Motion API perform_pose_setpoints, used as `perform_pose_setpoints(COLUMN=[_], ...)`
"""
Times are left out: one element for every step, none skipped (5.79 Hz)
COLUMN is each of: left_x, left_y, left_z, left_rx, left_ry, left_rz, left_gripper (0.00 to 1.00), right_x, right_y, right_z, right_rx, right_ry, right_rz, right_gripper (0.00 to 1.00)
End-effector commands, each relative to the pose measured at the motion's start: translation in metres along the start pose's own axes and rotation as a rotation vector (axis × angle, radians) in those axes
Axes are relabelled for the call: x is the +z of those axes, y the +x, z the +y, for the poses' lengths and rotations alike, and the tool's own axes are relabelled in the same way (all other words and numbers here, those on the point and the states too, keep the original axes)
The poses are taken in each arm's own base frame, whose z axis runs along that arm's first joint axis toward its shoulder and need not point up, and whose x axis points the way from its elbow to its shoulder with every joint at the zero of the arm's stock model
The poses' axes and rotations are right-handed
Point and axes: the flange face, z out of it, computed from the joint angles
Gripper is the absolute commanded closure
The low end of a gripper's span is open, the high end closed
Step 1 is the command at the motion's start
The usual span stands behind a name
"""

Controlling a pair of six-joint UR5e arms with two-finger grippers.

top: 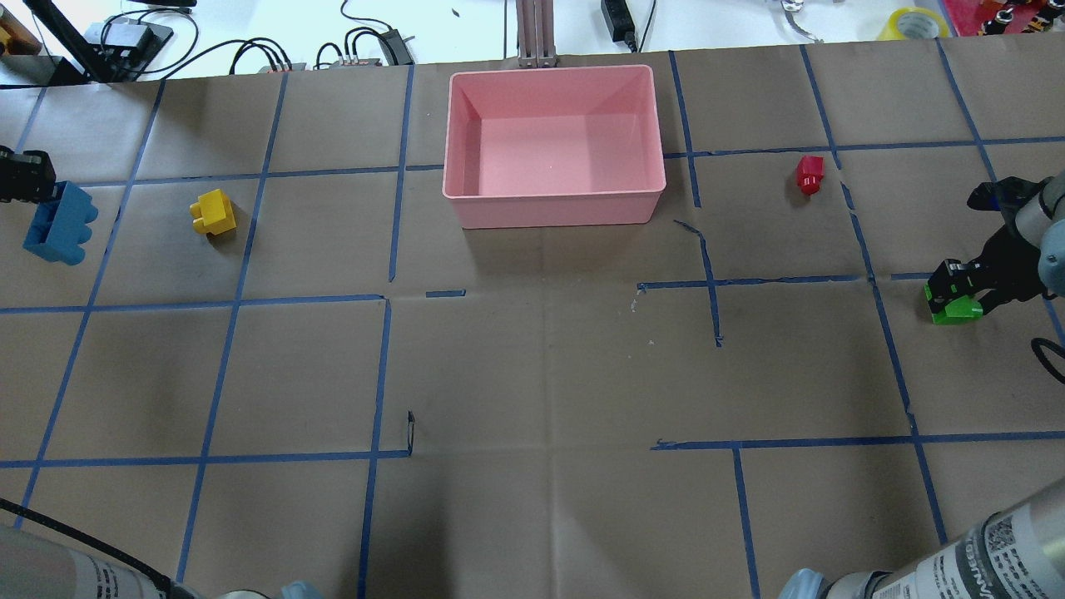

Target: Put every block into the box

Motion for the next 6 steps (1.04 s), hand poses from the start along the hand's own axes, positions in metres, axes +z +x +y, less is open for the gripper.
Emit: perform_pose_setpoints(left_x=[-0.007, -0.017, -0.006, 0.005, 0.025, 0.057], left_y=[0.123, 0.206, 0.287, 0.362, 0.410, 0.450], left_z=[-0.044, -0.059, -0.070, -0.079, -0.091, -0.097], left_rx=[-0.038, -0.060, -0.103, -0.112, -0.098, -0.076], left_ry=[0.019, 0.045, 0.044, 0.047, 0.042, 0.026], left_rz=[0.003, 0.011, 0.035, 0.046, 0.050, 0.035], left_gripper=[1.00, 1.00, 1.00, 1.00, 1.00, 1.00], right_x=[-0.006, -0.023, -0.059, -0.089, -0.116, -0.146], right_y=[0.001, 0.007, 0.008, 0.010, 0.009, -0.001], right_z=[-0.001, -0.002, -0.008, -0.016, -0.029, -0.043], right_rx=[0.000, -0.007, -0.020, -0.023, -0.033, -0.053], right_ry=[0.000, -0.031, -0.025, -0.002, 0.029, 0.037], right_rz=[0.006, 0.038, 0.045, 0.062, 0.082, 0.089], right_gripper=[0.72, 0.78, 0.80, 0.80, 0.80, 0.81])
